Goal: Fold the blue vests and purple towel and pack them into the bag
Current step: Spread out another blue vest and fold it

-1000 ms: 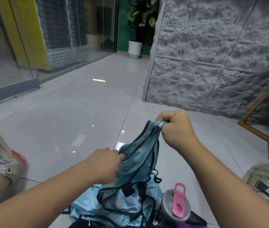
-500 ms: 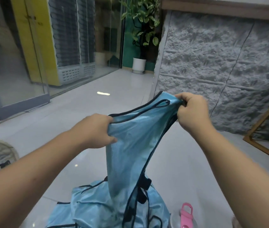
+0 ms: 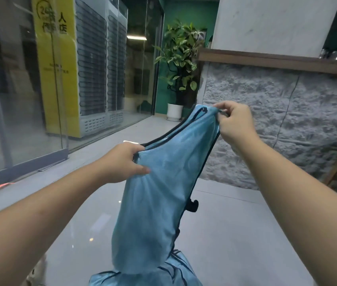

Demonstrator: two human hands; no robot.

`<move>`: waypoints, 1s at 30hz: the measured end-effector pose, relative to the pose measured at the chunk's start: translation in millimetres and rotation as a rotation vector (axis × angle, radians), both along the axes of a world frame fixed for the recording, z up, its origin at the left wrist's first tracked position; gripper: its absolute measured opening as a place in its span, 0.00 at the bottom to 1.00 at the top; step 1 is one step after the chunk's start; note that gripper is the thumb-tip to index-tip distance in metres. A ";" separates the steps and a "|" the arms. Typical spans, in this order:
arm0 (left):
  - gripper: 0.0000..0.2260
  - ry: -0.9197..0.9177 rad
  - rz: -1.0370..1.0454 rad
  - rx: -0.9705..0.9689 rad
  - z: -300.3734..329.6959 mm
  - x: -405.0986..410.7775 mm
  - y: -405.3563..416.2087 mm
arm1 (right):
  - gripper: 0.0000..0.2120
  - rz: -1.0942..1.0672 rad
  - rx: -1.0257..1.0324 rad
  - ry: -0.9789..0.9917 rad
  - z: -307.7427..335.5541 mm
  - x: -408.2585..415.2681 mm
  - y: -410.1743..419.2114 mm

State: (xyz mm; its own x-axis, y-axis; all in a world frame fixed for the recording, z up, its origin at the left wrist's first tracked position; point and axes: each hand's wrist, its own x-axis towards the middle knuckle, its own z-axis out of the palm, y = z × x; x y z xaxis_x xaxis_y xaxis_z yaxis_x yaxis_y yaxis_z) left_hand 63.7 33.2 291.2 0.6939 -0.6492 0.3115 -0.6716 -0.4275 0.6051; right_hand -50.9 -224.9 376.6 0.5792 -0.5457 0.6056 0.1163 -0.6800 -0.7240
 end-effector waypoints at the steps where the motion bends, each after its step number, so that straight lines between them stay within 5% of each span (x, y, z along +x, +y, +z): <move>1: 0.08 0.031 -0.012 -0.048 2.7 -3.1 1.7 | 0.12 0.016 0.040 -0.021 5.7 -2.6 2.0; 6: 0.29 0.573 -0.184 -0.433 3.9 -8.8 10.8 | 0.13 0.164 0.349 -0.124 27.5 -6.7 3.3; 9: 0.21 0.886 -0.332 -0.404 -3.5 -6.2 13.3 | 0.14 0.299 0.497 -0.169 30.4 0.0 3.1; 12: 0.30 1.062 -0.376 -0.406 -18.2 -1.8 14.7 | 0.14 0.354 0.581 -0.154 19.6 16.9 0.9; 19: 0.36 1.210 -0.344 -0.546 -41.6 -2.4 -6.5 | 0.16 0.309 0.854 -0.093 -42.1 54.3 -24.4; 23: 0.19 1.159 -0.303 -0.642 -45.4 -3.6 -28.1 | 0.14 0.289 1.015 0.032 -91.6 65.3 -34.3; 30: 0.20 1.223 -0.259 -0.848 -51.8 -6.2 -51.8 | 0.39 0.540 1.198 0.373 -166.0 33.5 -15.8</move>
State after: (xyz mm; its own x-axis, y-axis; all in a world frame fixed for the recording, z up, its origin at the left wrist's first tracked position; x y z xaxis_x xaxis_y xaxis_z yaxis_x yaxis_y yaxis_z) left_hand 57.4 -18.6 239.4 0.6932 -0.7204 -0.0222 0.4138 0.3726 0.8306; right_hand -17.5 -240.7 210.6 0.9091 -0.2766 -0.3115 -0.1650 0.4476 -0.8789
